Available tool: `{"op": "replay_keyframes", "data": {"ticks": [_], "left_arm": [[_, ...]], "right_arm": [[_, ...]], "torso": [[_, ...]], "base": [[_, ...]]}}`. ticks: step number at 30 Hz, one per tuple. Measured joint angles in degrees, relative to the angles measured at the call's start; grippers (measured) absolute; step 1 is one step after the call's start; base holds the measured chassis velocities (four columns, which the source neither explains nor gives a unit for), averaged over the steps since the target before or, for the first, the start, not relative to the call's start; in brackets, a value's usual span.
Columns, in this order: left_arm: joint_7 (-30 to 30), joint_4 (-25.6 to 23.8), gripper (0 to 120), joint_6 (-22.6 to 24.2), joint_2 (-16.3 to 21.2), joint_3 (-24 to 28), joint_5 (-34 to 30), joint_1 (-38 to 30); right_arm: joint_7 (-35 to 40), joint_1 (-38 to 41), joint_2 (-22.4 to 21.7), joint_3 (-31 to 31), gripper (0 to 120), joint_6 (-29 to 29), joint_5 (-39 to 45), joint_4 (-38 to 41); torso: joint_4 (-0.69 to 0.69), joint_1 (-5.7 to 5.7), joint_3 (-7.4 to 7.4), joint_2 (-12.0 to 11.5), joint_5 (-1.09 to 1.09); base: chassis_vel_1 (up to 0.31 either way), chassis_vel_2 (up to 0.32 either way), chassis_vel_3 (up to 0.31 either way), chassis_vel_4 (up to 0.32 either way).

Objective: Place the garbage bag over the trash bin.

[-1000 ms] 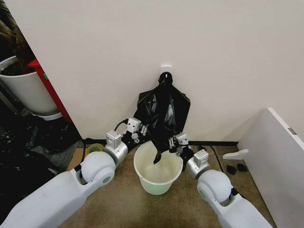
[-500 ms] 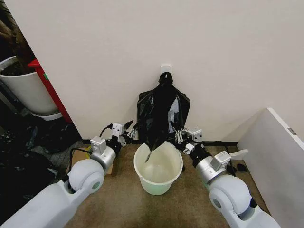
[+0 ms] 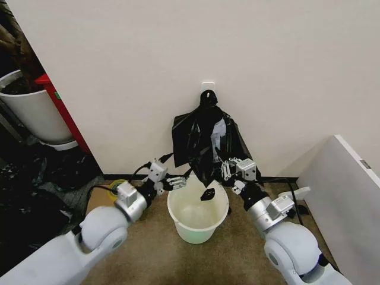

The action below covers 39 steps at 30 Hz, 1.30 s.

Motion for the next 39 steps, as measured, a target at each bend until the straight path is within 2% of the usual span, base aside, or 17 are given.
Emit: {"op": "replay_keyframes", "data": {"ticks": [1,2,5,9,18,22,23,26,27,32,33,36,38,39], "left_arm": [[0.01,1.82,100,0.18,-1.14,2.91,-0.17,-3.36],[0.01,1.82,100,0.18,-1.14,2.91,-0.17,-3.36],[-0.74,5.20,100,0.51,-3.39,8.46,-0.64,-9.31],[-1.44,7.29,100,1.26,-4.29,12.59,-1.28,-13.30],[-3.84,10.97,94,2.87,-6.68,17.45,-3.09,-18.48],[-6.72,11.44,81,5.15,-7.34,18.50,-4.54,-19.96],[-6.72,11.44,81,5.15,-7.34,18.50,-4.54,-19.96],[-9.06,11.35,66,7.08,-7.67,18.84,-5.74,-20.29],[-9.06,11.35,66,7.08,-7.67,18.84,-5.74,-20.29],[-11.44,12.18,43,8.12,-8.93,18.87,-7.80,-20.72],[-11.44,12.18,43,8.12,-8.93,18.87,-7.80,-20.72],[-12.62,12.25,30,9.11,-9.24,18.79,-9.11,-20.94],[-12.88,12.24,27,9.32,-9.25,18.78,-9.36,-20.96],[-13.08,12.20,23,9.50,-9.25,18.75,-9.60,-20.98]], "right_arm": [[-0.11,-0.29,-0.02,0.34,0,0.10,-0.15,0.26],[-0.11,-0.29,-0.02,0.34,0,0.10,-0.15,0.26],[-0.23,-0.64,0.00,0.92,0,0.27,-0.38,0.48],[-0.34,-0.95,0.03,1.61,0,0.47,-0.51,0.69],[-0.44,-0.83,0.02,2.32,0,0.63,-0.57,0.71],[-0.46,-1.00,-0.01,2.57,0,0.71,-0.69,0.70],[-0.46,-1.00,-0.01,2.57,0,0.71,-0.69,0.70],[-0.46,-1.01,0.00,2.89,0,0.73,-0.65,0.83],[-0.46,-1.01,0.00,2.89,0,0.73,-0.65,0.83],[-0.46,-1.33,0.04,3.13,0,0.79,-0.65,1.17],[-0.46,-1.33,0.04,3.13,0,0.79,-0.65,1.17],[-0.46,-1.67,0.04,3.21,0,0.99,-0.80,1.28],[-0.46,-1.69,0.04,3.26,0,1.03,-0.81,1.30],[-0.46,-1.70,0.03,3.30,0,1.06,-0.81,1.32]], "torso": [[0.00,0.00,0.00,0.00,-0.01],[0.00,0.00,0.00,0.00,-0.01],[-0.02,0.00,0.01,0.00,-0.01],[0.00,0.00,0.00,0.00,0.00],[0.00,0.00,0.00,0.00,0.00],[0.00,0.00,0.00,0.00,0.01],[0.00,0.00,0.00,0.00,0.01],[0.01,0.00,0.00,0.00,0.00],[0.01,0.00,0.00,0.00,0.00],[0.01,0.00,0.00,0.00,-0.01],[0.01,0.00,0.00,0.00,-0.01],[0.00,0.00,0.00,0.00,0.00],[0.00,0.00,0.00,0.00,0.00],[0.00,0.00,0.00,0.00,0.00]], "base": [[0.000,0.000,0.000,0.000],[0.000,0.000,0.000,0.000],[0.000,0.000,0.000,0.000],[0.000,0.000,0.000,0.000],[0.000,0.000,0.000,0.000],[0.000,0.000,0.000,0.000],[0.000,0.000,0.000,0.000],[0.000,0.000,0.000,0.000],[0.000,0.000,0.000,0.000],[0.000,0.000,0.000,0.000],[0.000,0.000,0.000,0.000],[0.000,0.000,0.000,0.000],[0.000,0.000,0.000,0.000],[0.000,0.000,0.000,0.000]]}}
